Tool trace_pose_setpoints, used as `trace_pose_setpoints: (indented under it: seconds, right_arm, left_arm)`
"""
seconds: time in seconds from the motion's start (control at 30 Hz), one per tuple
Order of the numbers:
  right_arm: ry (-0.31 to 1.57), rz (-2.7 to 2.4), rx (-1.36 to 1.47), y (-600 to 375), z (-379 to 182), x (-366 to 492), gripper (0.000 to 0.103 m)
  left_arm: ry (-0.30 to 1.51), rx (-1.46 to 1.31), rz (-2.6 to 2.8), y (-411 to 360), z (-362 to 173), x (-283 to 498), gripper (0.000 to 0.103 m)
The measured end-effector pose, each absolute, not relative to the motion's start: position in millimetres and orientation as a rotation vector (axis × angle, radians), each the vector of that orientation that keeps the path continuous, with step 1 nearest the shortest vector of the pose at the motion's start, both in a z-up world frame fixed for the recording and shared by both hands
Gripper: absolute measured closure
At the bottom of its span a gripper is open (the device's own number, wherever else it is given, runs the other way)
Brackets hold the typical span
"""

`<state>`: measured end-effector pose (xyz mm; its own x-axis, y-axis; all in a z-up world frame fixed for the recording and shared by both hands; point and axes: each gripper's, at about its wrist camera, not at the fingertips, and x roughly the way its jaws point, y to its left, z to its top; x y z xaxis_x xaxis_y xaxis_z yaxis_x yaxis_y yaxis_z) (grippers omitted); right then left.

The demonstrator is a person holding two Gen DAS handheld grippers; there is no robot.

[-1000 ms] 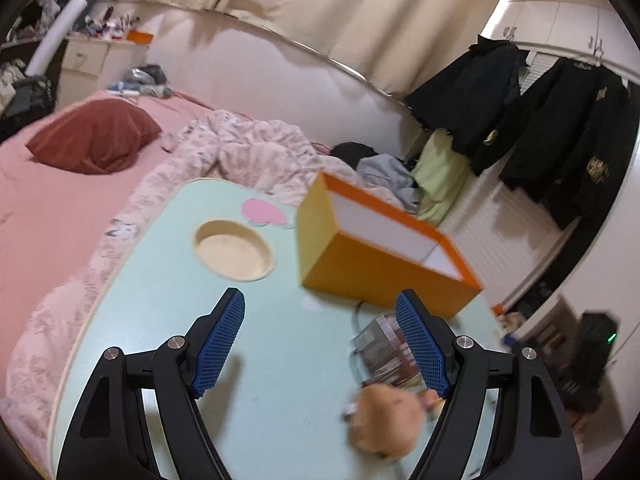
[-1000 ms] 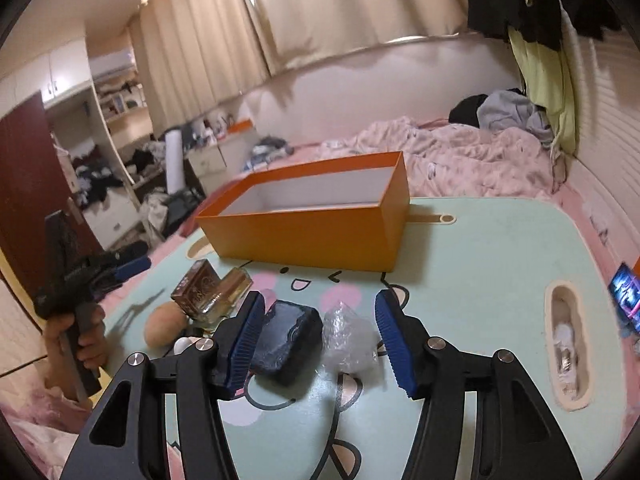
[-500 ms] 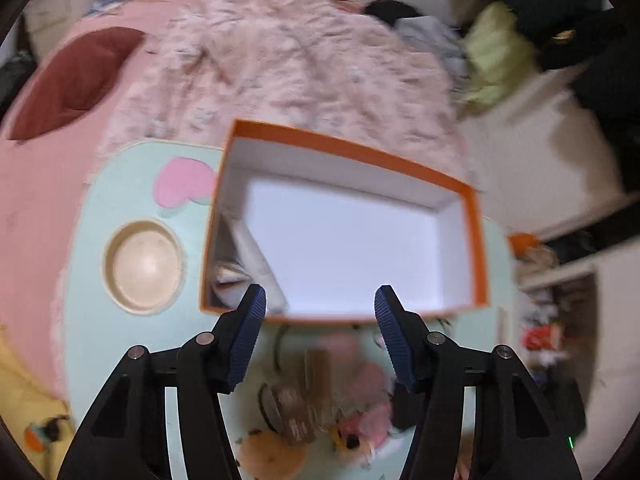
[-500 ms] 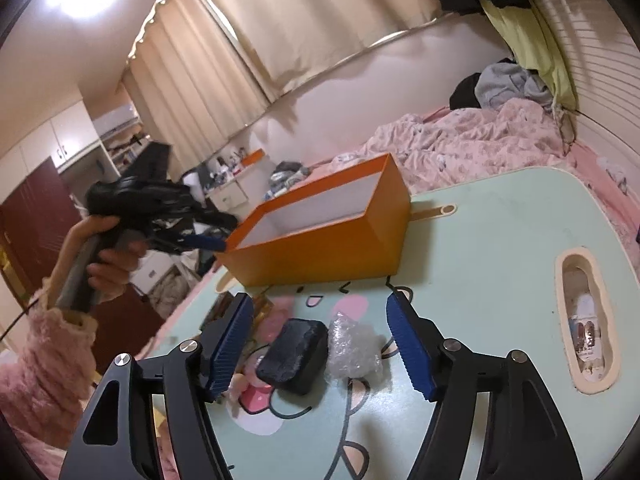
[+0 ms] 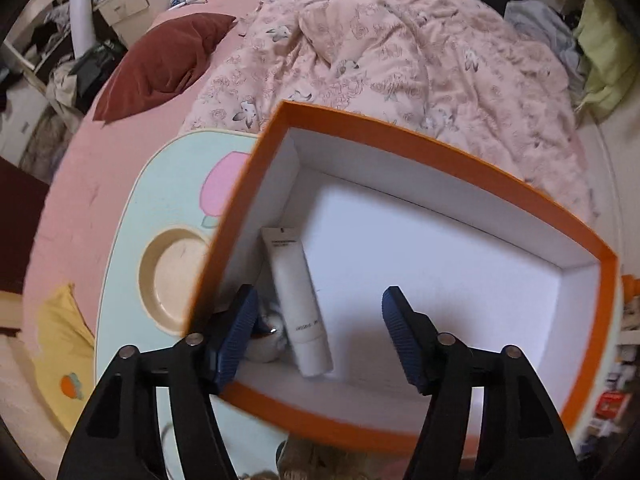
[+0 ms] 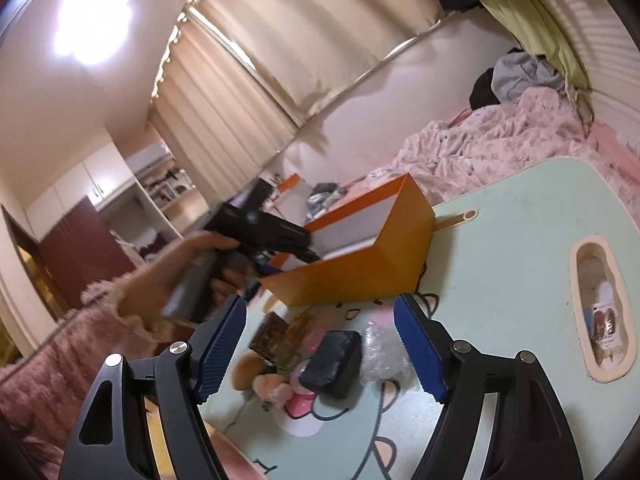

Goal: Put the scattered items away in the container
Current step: 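Reach into the box and grasp the white tube with the left gripper, then carry the white tube out and lay it on the table, open left gripper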

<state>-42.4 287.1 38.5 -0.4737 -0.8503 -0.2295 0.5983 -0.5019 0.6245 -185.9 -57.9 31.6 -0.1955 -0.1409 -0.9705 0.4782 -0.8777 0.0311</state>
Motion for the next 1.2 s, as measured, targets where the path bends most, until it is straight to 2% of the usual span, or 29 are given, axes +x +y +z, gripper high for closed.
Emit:
trace_pose_setpoints:
  seconds: [0.1, 0.17, 0.23, 0.27, 0.4, 0.47, 0.6, 0.7, 0.87, 1.07, 1.2]
  right_arm:
    - [-0.621, -2.050, 0.655, 292, 39, -42, 0.025]
    - [-0.639, -2.043, 0.650, 295, 39, -42, 0.024]
    - [-0.673, -2.022, 0.654, 299, 38, -43, 0.023]
    - [-0.688, -2.008, 0.662, 300, 37, -44, 0.022]
    - [-0.719, -1.995, 0.679, 304, 35, -49, 0.022]
    - [-0.721, -1.999, 0.666, 305, 36, -48, 0.022]
    - [-0.702, -1.996, 0.683, 300, 35, -47, 0.022]
    - [-0.686, -2.011, 0.682, 298, 36, -47, 0.022]
    - [-0.705, -1.997, 0.701, 298, 34, -49, 0.021]
    - [-0.690, -2.015, 0.710, 296, 34, -50, 0.021]
    - [-0.657, -2.034, 0.721, 292, 35, -49, 0.021]
  left_arm:
    - [0.342, 1.692, -2.112, -54, 26, -191, 0.037]
    - [0.315, 1.710, -2.128, -51, 29, -192, 0.041]
    - [0.368, 1.787, -2.179, -48, 29, -192, 0.072]
    - [0.408, 1.851, -2.180, -46, 25, -194, 0.073]
    - [0.316, 1.839, -2.210, -35, 21, -187, 0.073]
    - [0.311, 1.839, -2.218, -33, 20, -186, 0.077]
    - [0.280, 1.835, -2.233, -31, 21, -187, 0.078]
    - [0.188, 1.835, -2.275, -23, 23, -198, 0.083]
    - [0.058, 1.816, -2.389, -9, 28, -200, 0.084]
    - [0.142, 1.632, -2.615, -13, 83, -178, 0.084]
    - [0.175, 1.549, -2.781, -13, 129, -127, 0.084]
